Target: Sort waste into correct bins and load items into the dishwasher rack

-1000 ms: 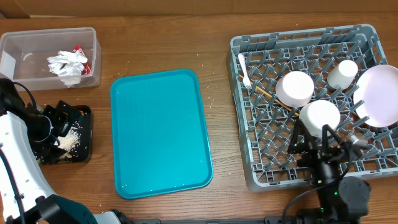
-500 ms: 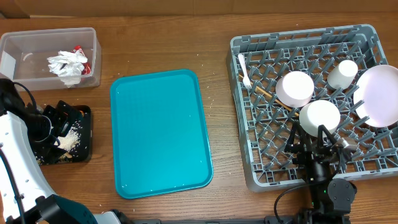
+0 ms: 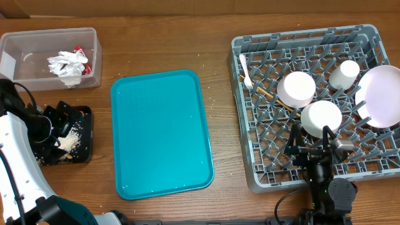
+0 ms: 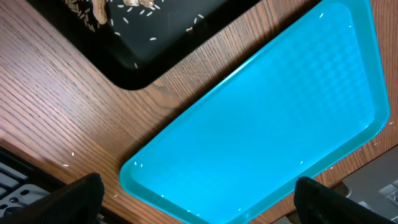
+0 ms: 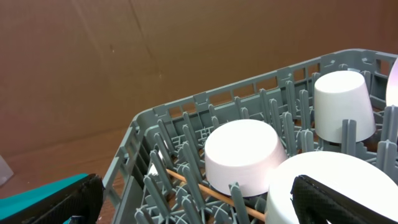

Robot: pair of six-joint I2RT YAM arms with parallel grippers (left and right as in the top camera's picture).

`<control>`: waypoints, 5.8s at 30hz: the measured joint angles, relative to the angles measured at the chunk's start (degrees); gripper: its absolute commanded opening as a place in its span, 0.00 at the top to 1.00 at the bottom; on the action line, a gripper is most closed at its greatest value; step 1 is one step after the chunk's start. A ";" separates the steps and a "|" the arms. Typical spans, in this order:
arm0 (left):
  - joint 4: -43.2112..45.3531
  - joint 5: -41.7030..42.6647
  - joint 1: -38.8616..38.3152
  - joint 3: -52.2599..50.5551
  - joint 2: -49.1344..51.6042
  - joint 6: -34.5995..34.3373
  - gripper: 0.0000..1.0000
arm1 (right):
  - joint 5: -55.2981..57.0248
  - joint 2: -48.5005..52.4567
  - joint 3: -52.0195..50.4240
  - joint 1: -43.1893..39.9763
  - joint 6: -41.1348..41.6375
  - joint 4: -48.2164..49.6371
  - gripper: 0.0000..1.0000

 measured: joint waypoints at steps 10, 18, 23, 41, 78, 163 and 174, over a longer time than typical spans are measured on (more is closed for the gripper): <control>0.00 0.00 0.00 0.00 0.00 0.00 0.00 | -0.02 0.00 0.00 0.00 0.92 0.04 0.00; 0.00 0.00 0.00 0.00 0.00 0.00 0.00 | -0.02 0.00 0.00 0.00 0.94 0.04 0.00; 0.00 0.00 0.00 0.00 0.00 0.00 0.00 | 0.00 0.00 0.00 0.00 0.92 0.02 0.00; -2.78 -5.92 -0.20 -0.02 -0.85 0.02 0.00 | -0.02 0.00 0.00 0.00 0.92 0.04 0.00; 59.60 -9.38 -37.64 -58.40 -65.48 25.40 0.00 | -0.04 -0.07 0.00 -0.31 0.94 0.02 0.00; 77.92 -7.45 -32.65 -81.15 -86.38 26.29 0.00 | -0.07 -0.07 0.00 -0.31 0.92 0.04 0.00; 77.94 -7.45 -32.65 -81.15 -86.38 26.29 0.00 | -0.04 -0.07 0.00 -0.31 0.92 0.07 0.00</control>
